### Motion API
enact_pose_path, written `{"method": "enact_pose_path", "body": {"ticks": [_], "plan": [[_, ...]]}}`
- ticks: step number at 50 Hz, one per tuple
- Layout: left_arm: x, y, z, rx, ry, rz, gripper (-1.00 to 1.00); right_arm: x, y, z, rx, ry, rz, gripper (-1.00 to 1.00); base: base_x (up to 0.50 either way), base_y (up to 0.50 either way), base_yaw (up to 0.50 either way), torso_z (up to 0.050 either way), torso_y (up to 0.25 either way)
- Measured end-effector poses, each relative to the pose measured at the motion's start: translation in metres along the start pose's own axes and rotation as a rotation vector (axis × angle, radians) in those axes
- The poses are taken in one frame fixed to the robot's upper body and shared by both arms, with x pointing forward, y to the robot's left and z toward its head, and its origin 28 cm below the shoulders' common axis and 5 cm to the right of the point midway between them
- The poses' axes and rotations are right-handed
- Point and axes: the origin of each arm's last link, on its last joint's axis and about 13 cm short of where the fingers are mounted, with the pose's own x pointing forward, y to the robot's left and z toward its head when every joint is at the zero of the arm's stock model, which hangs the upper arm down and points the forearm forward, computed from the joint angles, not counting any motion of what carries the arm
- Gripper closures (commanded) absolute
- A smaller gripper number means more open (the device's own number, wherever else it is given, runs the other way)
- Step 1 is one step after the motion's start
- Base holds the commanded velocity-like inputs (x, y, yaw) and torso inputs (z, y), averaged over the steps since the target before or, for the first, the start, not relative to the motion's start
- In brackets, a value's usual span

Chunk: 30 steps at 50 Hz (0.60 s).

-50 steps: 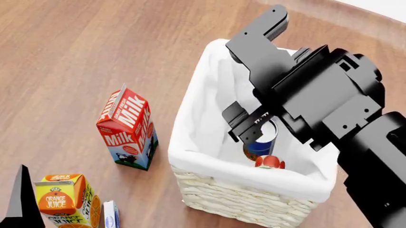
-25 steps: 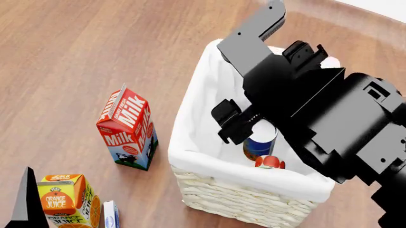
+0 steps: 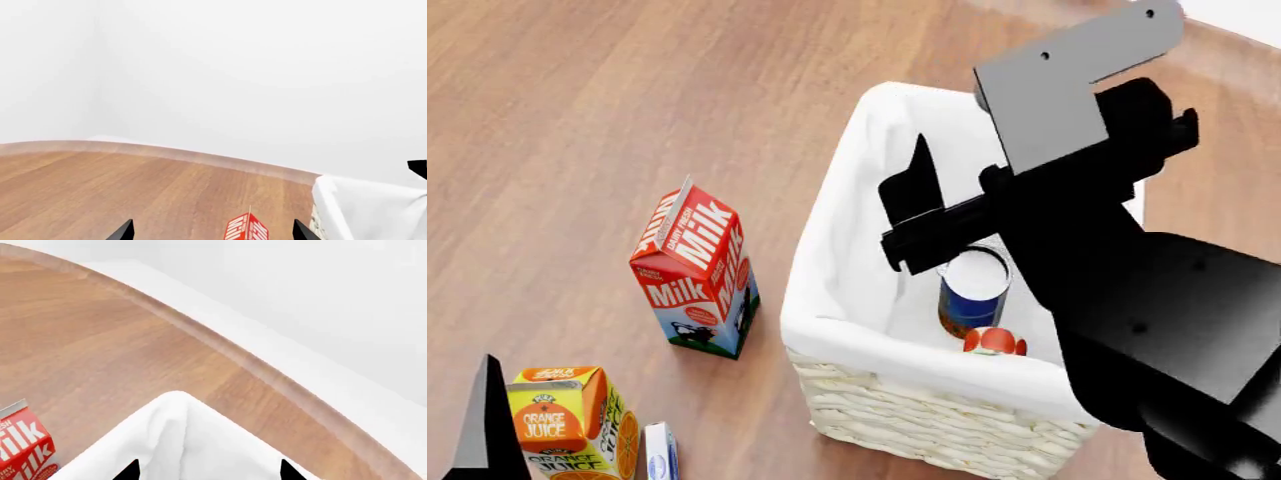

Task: Pick up the alphabet soup and the tomato sauce, and put them in the basket.

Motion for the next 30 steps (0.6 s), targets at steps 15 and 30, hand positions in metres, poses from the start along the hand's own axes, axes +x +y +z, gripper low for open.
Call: {"method": "enact_pose_path", "body": {"ticks": [15,30], "plan": [[-0.001,0.0,0.001,0.001,-0.004,0.001,-1.0,-0.031,0.01,-0.016,0.12,-0.174,-0.135,-1.0,0.0,0.0,0.0,0.0,0.0],[-0.001,-0.001,0.001,0.002,-0.004,-0.001,-1.0,-0.055,0.023,-0.036,0.159,-0.274,-0.2,-1.0,0.0,0.0,0.0,0.0,0.0]]}}
